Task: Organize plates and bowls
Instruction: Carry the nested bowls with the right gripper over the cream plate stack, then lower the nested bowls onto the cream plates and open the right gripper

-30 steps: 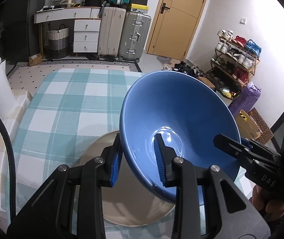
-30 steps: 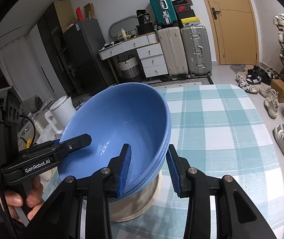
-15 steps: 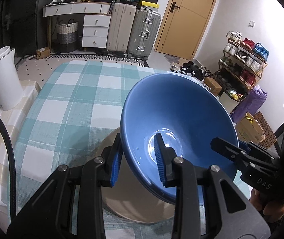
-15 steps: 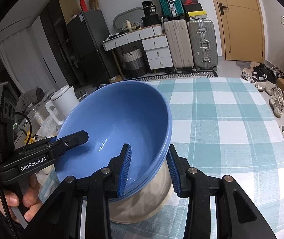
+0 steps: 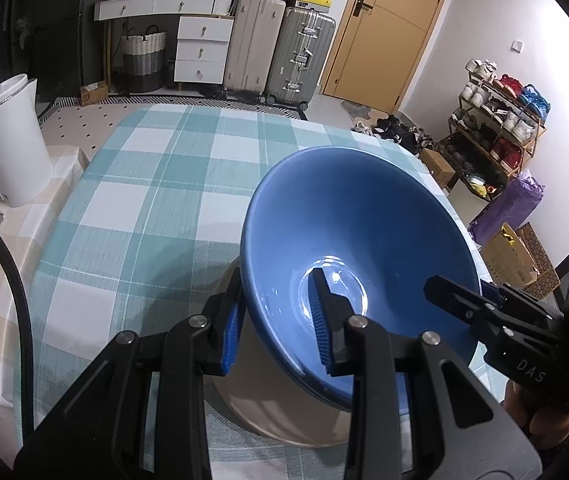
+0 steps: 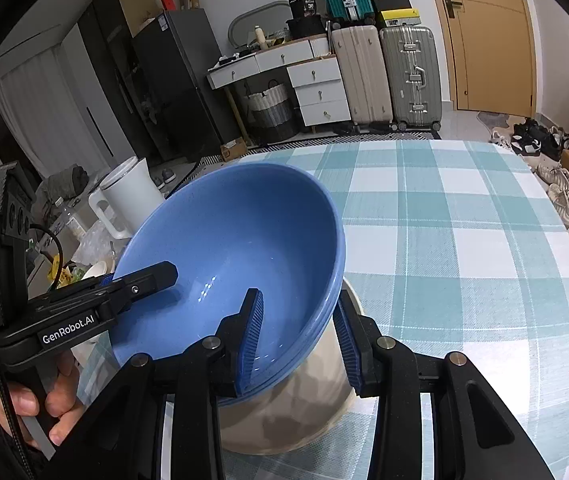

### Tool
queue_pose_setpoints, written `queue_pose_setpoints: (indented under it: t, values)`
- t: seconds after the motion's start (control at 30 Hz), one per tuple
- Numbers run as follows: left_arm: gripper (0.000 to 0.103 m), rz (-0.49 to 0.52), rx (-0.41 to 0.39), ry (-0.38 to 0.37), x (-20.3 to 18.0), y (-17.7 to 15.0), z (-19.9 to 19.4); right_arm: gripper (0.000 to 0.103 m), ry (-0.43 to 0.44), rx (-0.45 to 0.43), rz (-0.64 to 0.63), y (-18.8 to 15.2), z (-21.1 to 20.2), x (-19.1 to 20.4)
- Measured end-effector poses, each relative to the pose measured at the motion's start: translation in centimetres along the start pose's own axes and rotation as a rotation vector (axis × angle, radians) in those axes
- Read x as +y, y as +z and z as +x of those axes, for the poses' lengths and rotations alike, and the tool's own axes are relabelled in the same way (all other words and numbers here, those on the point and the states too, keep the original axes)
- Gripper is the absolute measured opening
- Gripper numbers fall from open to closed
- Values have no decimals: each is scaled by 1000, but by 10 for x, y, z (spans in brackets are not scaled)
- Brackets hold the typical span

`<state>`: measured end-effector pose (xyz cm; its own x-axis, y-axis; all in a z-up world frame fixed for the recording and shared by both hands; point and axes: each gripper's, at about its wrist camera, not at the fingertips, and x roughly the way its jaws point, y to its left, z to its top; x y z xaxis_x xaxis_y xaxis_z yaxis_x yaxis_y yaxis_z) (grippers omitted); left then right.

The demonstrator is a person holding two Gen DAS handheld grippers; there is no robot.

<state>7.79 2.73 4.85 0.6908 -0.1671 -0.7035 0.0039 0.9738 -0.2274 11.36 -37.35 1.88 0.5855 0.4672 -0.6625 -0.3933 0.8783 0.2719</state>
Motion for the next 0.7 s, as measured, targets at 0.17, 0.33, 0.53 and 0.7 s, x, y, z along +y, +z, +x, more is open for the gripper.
queue_pose_setpoints:
  t: [0.17, 0.33, 0.53, 0.7]
  values:
    - [28, -11, 14, 0, 7, -2, 7, 38, 6, 12, 4, -1, 7, 0]
    - [28, -24, 27, -5, 13, -2, 17, 38, 2, 22, 4, -1, 13, 0]
    - [28, -22, 27, -5, 13, 0, 22, 38, -3, 23, 7, -1, 17, -2]
    - [28, -19, 28, -5, 11, 4, 27, 38, -10, 15, 7, 0, 18, -4]
